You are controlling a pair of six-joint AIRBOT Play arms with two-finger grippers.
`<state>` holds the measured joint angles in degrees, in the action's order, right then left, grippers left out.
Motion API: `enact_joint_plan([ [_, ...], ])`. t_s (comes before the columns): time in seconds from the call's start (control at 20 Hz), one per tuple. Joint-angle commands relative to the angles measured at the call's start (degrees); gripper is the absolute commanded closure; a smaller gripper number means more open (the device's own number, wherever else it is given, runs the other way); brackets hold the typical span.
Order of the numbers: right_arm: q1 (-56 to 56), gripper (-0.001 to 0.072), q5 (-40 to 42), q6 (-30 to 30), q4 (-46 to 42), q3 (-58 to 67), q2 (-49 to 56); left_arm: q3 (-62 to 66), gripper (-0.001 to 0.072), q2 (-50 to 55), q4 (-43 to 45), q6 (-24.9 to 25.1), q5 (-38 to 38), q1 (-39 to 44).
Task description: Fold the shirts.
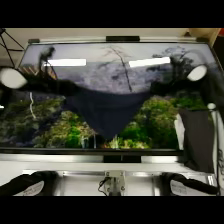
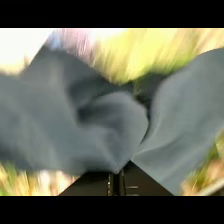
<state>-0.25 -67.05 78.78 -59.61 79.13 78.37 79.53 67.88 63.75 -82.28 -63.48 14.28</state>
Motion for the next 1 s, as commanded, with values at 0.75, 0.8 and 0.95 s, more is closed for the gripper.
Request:
enact_joint_plan([
  [0.75, 0.2, 0.0642, -28.09, 6.73, -10.51, 13.86, -32.02, 20.41, 0.067, -3.19, 2.25, -4.33, 1.01, -0.04],
  [0.8, 0.2, 0.0642, -27.78, 6.73, -10.23, 9.03, -30.88, 18.51, 0.0669, 0.59, 2.25, -4.33, 0.83, 0.2],
  [0.95, 0.2, 0.0642, -17.77, 6.73, -10.16, -5.27, -26.82, 15.72, 0.0669, 13.86, 2.23, -4.42, 0.85, 1.77],
])
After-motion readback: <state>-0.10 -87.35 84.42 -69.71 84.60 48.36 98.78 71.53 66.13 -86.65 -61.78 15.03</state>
